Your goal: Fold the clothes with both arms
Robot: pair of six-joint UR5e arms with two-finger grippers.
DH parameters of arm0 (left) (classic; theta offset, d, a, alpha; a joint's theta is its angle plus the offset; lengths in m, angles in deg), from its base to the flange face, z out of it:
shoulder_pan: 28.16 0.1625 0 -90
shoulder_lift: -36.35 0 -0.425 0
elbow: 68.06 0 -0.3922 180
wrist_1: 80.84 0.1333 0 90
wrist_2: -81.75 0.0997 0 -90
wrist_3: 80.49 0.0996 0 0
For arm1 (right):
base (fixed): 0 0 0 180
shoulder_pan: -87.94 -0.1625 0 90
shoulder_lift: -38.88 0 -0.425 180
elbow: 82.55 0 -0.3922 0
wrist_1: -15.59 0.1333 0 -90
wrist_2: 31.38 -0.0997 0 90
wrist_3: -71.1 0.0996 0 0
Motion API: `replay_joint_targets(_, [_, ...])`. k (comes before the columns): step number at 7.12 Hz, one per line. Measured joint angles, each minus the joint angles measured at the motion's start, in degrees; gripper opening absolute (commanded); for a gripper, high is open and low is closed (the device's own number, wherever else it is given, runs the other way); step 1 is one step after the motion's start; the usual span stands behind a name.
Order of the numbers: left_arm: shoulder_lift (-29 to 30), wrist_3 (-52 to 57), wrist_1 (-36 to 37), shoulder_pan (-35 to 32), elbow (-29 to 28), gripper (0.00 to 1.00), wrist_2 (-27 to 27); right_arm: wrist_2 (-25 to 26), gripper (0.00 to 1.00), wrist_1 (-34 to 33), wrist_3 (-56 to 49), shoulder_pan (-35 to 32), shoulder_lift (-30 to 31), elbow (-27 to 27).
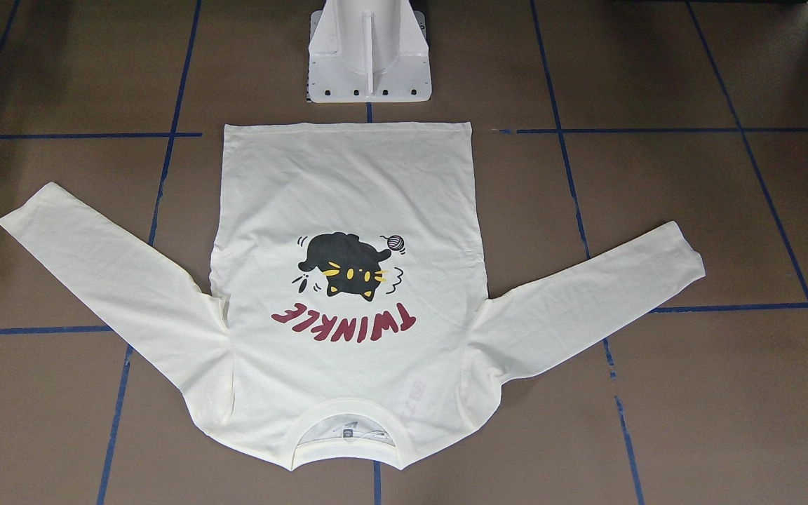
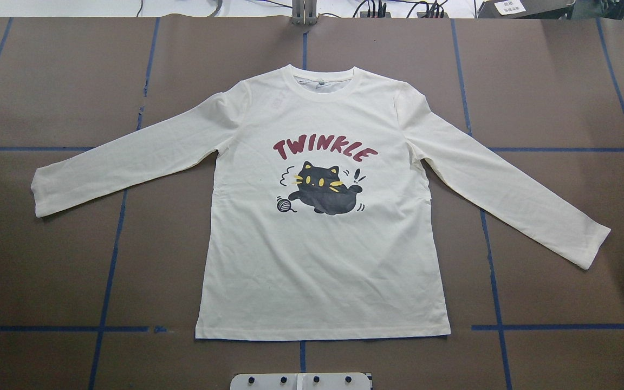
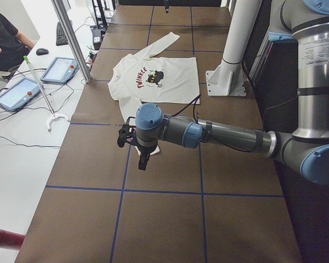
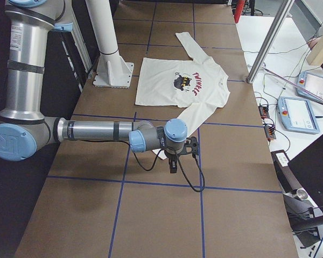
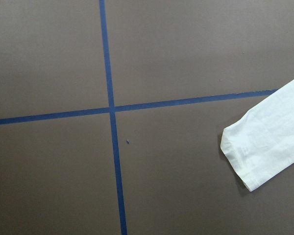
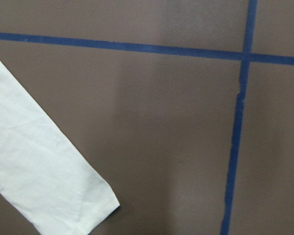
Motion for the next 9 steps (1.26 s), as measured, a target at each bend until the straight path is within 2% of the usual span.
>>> replay_joint_targets(2, [0.2, -0.1, -3.1, 0.1, -2.0, 1.00, -2.0, 1.6, 0.93, 9.8, 15.2, 8.4, 0.2, -1.8])
replay_joint_targets(4, [0.5, -0.1, -4.8, 0.2, -3.6, 1.00, -2.4, 3.7, 0.92, 21.7, 26.1, 13.1, -0.4, -7.7])
replay_joint_targets(5, [0.5, -0.1, -5.2, 0.2, -3.9, 1.00, -2.6, 4.3, 0.90, 24.6, 29.0, 14.5, -1.0, -9.8])
replay_joint_targets(6, [0.5, -0.1, -5.3, 0.3, -4.1, 1.00, -3.0, 4.7, 0.84, 25.7, 30.6, 15.5, -1.3, -10.8])
replay_joint_targets(8, [0.6, -0.1, -5.4, 0.3, -4.2, 1.00, -3.4, 4.7, 0.52, 26.3, 32.9, 17.0, -1.7, -11.4])
replay_joint_targets(9, [0.8, -0.1, -5.5, 0.3, -4.3, 1.00, -3.4, 4.6, 0.40, 26.4, 33.7, 17.4, -1.7, -11.5])
